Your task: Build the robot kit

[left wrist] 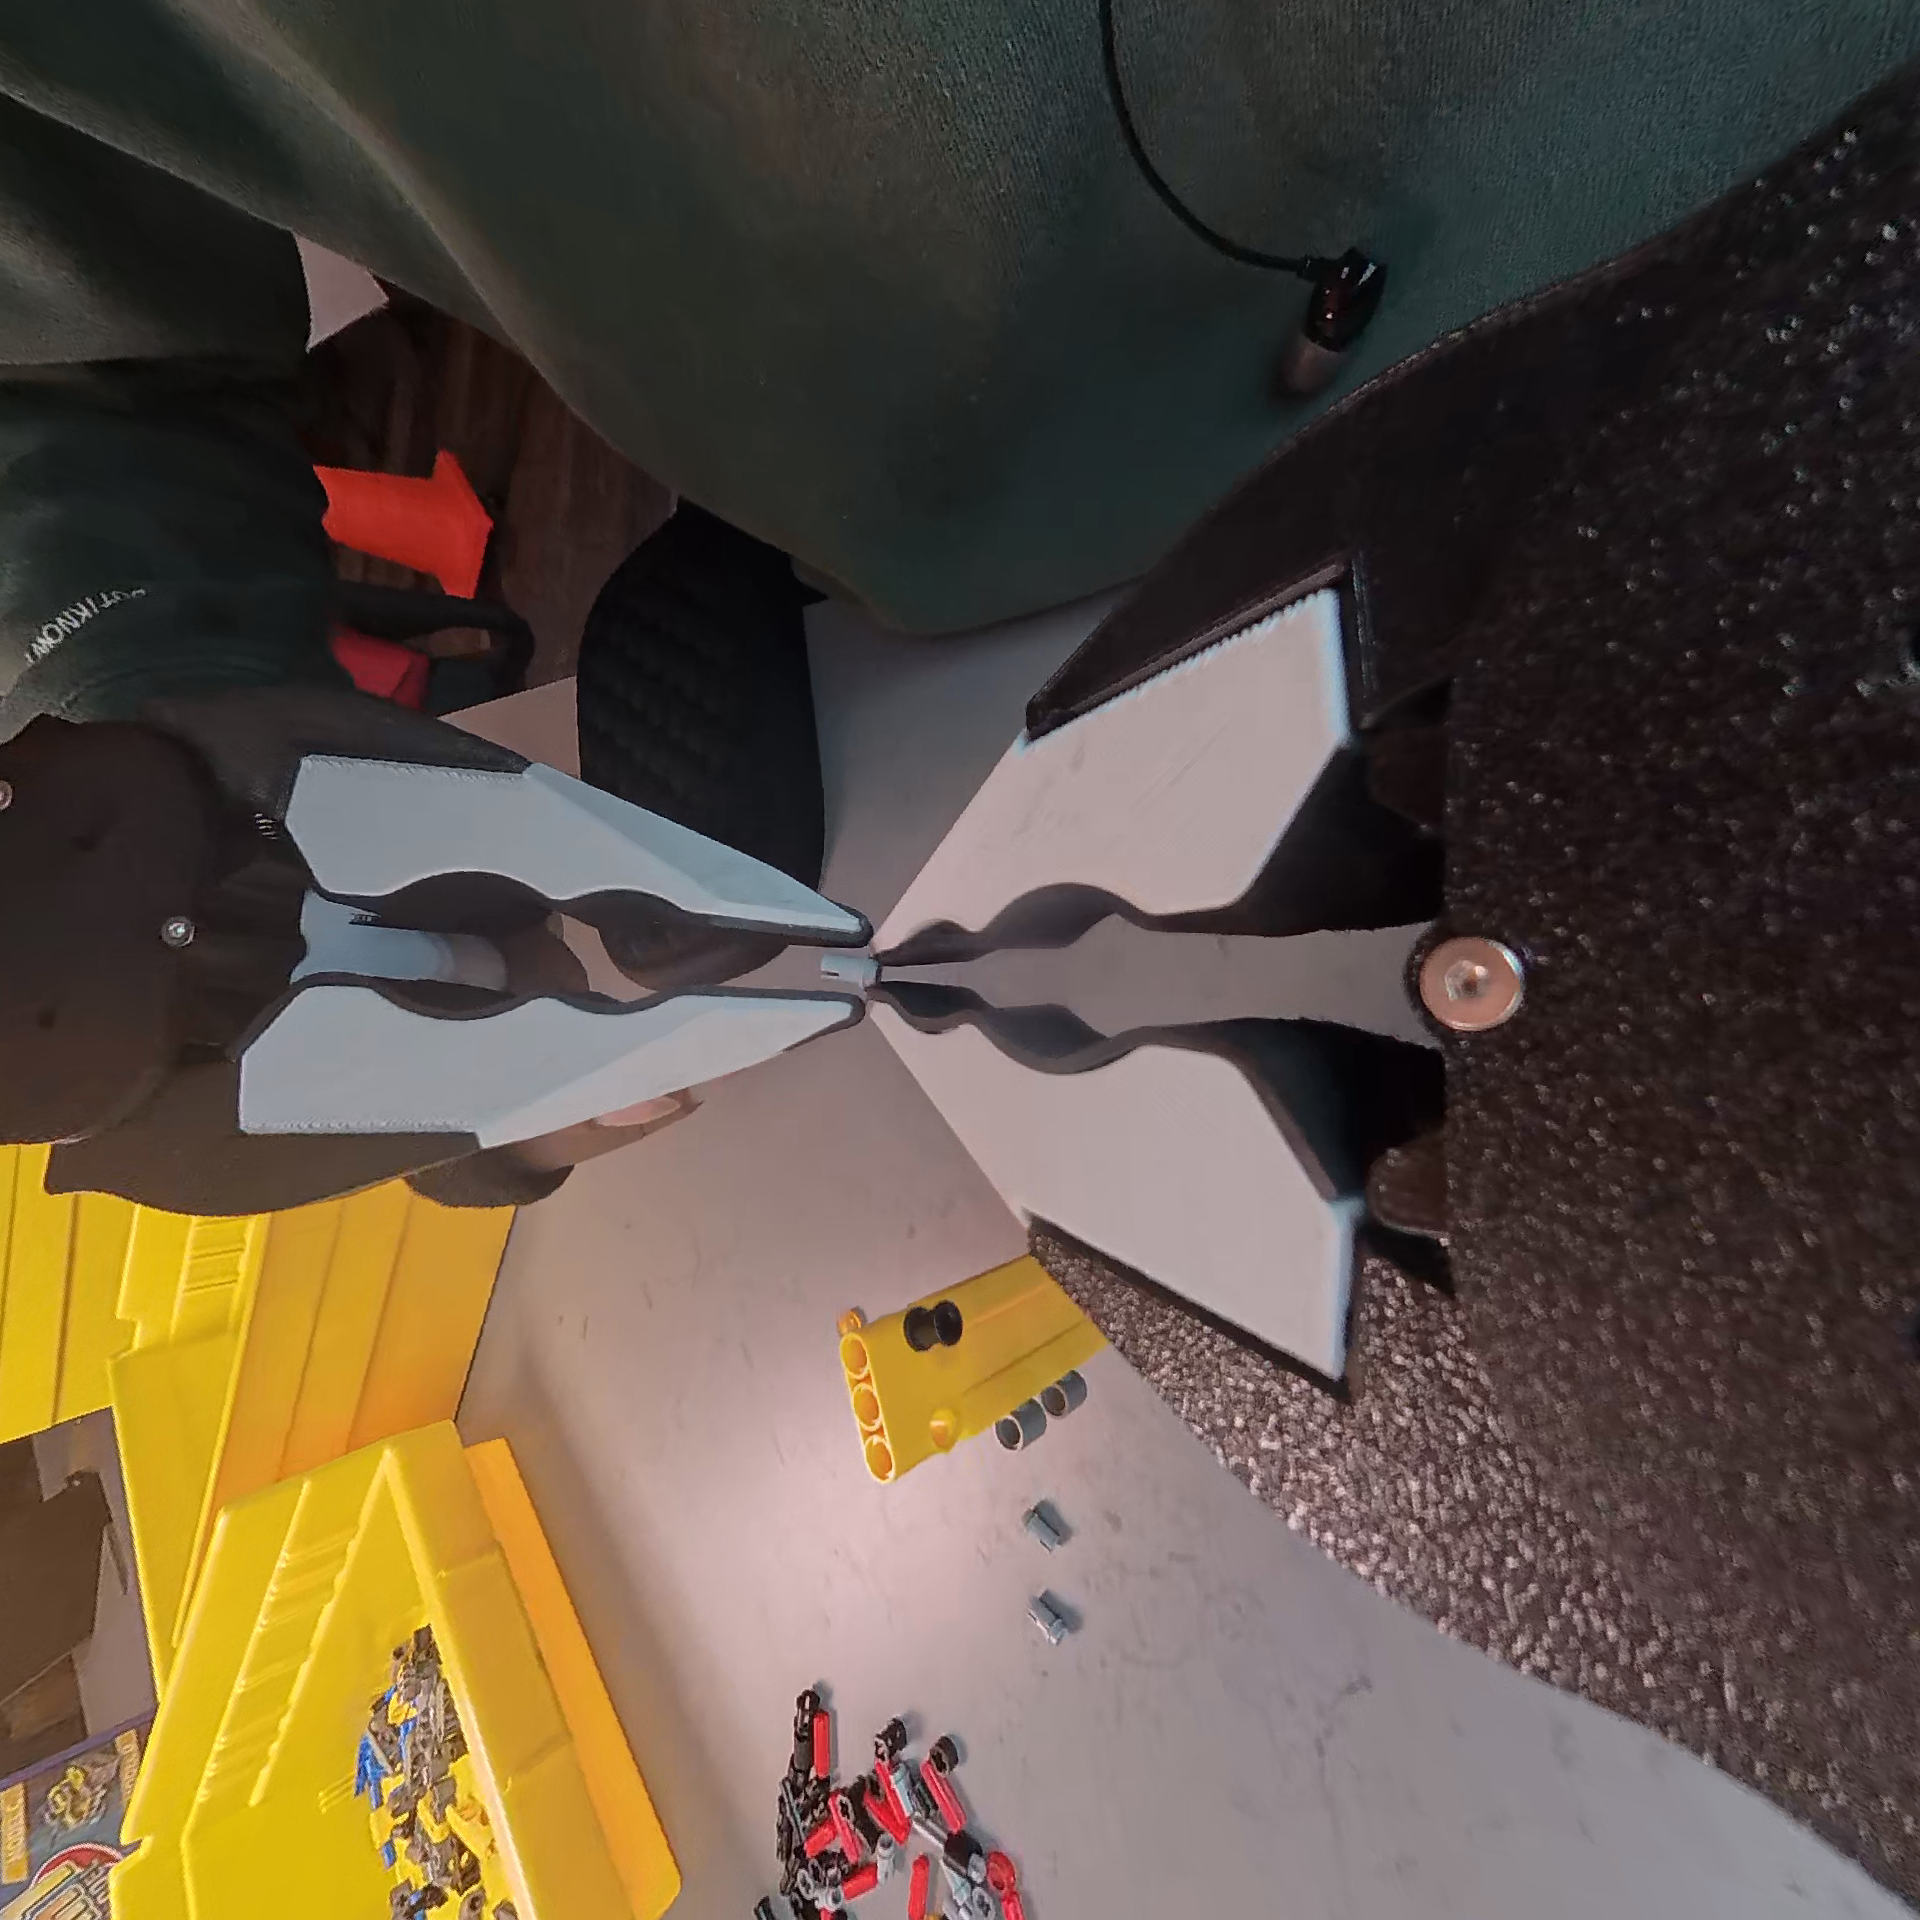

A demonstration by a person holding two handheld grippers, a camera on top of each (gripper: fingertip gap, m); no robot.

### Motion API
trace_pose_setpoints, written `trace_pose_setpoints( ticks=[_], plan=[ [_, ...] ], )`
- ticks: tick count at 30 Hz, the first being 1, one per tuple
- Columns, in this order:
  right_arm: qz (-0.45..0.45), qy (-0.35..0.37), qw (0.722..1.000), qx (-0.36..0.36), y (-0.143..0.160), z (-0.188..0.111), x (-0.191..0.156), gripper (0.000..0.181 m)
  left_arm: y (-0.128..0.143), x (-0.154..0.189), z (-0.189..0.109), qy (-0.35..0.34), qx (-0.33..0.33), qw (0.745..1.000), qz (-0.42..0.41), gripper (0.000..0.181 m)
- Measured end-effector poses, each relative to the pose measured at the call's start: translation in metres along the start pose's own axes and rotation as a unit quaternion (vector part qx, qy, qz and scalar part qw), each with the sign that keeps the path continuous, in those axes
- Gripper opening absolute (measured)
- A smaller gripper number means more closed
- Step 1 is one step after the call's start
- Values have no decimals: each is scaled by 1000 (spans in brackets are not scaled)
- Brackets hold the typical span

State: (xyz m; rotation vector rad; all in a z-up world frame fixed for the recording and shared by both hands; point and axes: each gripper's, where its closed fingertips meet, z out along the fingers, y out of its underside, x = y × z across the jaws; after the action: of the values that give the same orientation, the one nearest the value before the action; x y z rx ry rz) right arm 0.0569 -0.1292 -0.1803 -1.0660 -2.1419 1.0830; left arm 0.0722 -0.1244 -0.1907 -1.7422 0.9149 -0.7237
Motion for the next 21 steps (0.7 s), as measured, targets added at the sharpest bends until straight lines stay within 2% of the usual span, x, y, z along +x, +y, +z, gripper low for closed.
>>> trace_pose_setpoints(
  ticks=[14,17,21],
  plan=[
    [8,-7,1000,5,-5,1,-1,4,1,2,0,12,-2,1000,-12,2],
    [21,-14,998,-53,10,5,1,3,14,-2,5,3,-36,999,-22,0],
    [61,-29,968,-240,75,-5,10,3,28,-20,4,-50,-76,996,-12,10]
  ],
)
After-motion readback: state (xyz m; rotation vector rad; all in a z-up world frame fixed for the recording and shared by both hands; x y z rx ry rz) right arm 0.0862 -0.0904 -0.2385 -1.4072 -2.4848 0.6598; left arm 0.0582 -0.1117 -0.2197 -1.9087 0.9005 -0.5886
